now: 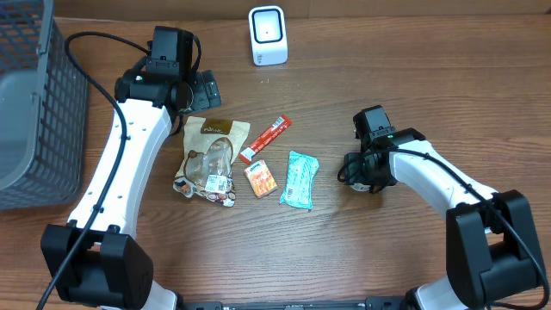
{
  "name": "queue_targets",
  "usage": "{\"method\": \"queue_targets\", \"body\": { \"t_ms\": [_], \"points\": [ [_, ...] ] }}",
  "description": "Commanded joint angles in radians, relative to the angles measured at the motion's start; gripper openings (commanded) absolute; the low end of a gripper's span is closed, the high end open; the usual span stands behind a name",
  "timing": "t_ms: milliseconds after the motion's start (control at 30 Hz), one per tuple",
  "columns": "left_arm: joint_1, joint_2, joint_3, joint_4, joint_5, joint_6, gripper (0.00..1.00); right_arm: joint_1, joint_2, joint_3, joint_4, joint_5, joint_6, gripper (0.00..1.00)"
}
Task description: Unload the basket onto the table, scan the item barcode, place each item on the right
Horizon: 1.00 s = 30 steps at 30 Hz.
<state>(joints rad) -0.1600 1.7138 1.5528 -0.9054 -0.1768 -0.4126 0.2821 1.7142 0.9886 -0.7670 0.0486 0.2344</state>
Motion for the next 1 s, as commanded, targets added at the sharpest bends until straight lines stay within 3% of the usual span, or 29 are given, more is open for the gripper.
{"method": "queue_targets", "body": {
  "t_ms": [0,167,300,367,633,767,967],
  "points": [
    [-0.002,-0.001,0.013,0.001,-0.006,-0.006,1.00,-0.001,0.005,-0.014,0.005,-0.005,0.001,0.56],
    [-0.002,-0.001,0.013,0.001,-0.006,-0.006,1.00,-0.001,0.005,-0.013,0.007,-0.006,0.001,0.56],
    [-0.002,-0.001,0.013,0.001,-0.006,-0.006,1.00,-0.001,0.005,-0.011,0.007,-0.009,0.006,0.81],
    [-0.002,-0.001,0.013,0.001,-0.006,-0.006,1.00,-0.001,0.005,0.002,-0.004,-0.009,0.011,0.86],
    [-0.002,-0.001,0.013,0.001,-0.006,-0.006,1.00,-0.003,0.005,0.144,-0.149,-0.009,0.123,0.87],
    [-0.002,-0.001,0.013,0.001,-0.006,-0.006,1.00,-0.003,0.005,0.142,-0.146,-0.005,0.215,0.87],
    [-0.002,-0.001,0.013,0.001,-0.006,-0.006,1.00,-0.003,0.005,0.120,-0.132,0.020,0.244,0.87]
  ]
}}
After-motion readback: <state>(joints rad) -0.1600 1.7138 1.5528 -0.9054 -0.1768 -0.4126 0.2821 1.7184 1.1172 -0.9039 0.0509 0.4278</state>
